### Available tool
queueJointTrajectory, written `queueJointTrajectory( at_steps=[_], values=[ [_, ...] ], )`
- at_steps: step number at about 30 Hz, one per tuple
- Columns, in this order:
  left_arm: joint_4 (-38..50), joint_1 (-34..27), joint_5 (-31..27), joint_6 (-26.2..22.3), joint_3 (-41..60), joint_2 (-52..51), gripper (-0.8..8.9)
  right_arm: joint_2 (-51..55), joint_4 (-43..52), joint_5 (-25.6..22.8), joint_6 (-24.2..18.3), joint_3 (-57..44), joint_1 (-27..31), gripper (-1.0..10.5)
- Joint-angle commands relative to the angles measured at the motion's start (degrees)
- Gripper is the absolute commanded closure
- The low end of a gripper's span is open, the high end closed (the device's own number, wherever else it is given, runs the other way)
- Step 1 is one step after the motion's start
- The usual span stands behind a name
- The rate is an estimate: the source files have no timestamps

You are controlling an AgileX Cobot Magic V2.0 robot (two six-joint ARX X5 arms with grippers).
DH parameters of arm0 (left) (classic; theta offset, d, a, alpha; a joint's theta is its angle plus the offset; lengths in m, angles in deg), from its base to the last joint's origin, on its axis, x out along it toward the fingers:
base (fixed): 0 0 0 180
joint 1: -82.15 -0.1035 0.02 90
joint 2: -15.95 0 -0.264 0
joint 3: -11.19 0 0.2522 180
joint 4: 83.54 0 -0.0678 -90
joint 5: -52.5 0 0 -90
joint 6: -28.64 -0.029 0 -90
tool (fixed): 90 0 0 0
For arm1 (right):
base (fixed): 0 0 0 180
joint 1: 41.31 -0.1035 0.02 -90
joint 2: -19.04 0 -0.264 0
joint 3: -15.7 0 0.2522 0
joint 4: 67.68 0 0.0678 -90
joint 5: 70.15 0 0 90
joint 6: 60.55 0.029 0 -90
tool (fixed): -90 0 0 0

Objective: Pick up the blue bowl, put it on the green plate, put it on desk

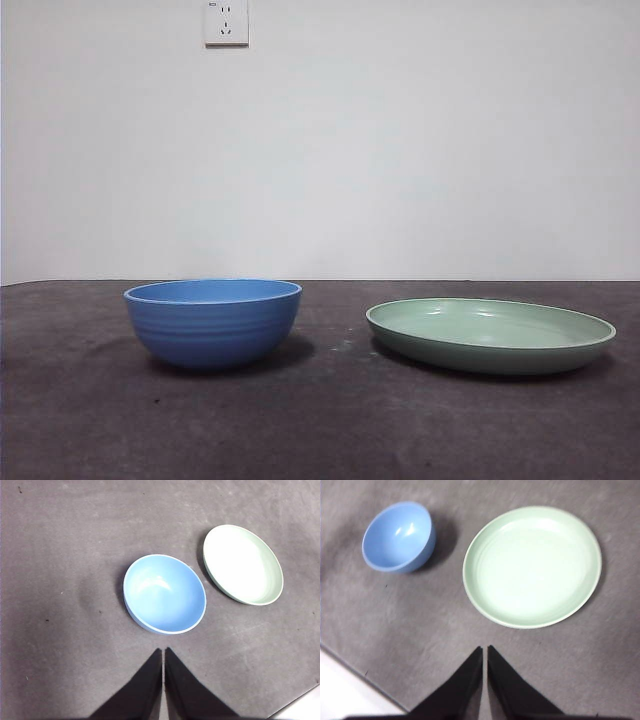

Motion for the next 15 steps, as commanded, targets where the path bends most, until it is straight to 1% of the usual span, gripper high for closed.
queueJointTrajectory(
  at_steps=[1, 3, 5, 6, 9, 11, 13, 15],
  values=[
    [0.50, 0.09, 0.28, -0.92, -1.49, 0.31, 8.05, -0.42, 0.46, 0.31, -1.25, 1.25, -0.63, 9.4],
    [0.50, 0.09, 0.28, -0.87, -1.49, 0.31, 8.03, -0.42, 0.48, 0.31, -1.22, 1.25, -0.81, 9.4],
    [0.48, 0.09, 0.28, -0.81, -1.49, 0.31, 7.63, -0.42, 0.48, 0.31, -1.11, 1.25, -0.81, 9.2],
    [0.48, 0.09, 0.28, -0.68, -1.49, 0.31, 7.22, -0.42, 0.48, 0.31, -0.96, 1.25, -0.81, 8.7],
    [0.48, 0.09, 0.28, -0.68, -1.49, 0.31, 5.35, -0.42, 0.48, 0.31, -0.39, 1.25, -0.81, 6.7],
    [0.48, 0.09, 0.28, -0.68, -1.49, 0.31, 4.36, -0.42, 0.48, 0.31, -0.33, 1.25, -0.81, 6.0],
    [0.48, 0.09, 0.28, -0.66, -1.49, 0.31, 4.03, -0.42, 0.46, 0.31, -0.20, 1.25, -0.81, 6.0],
    [0.46, 0.09, 0.28, -0.63, -1.49, 0.31, 4.03, -0.42, 0.46, 0.31, 0.11, 1.25, -0.81, 6.0]
  ],
)
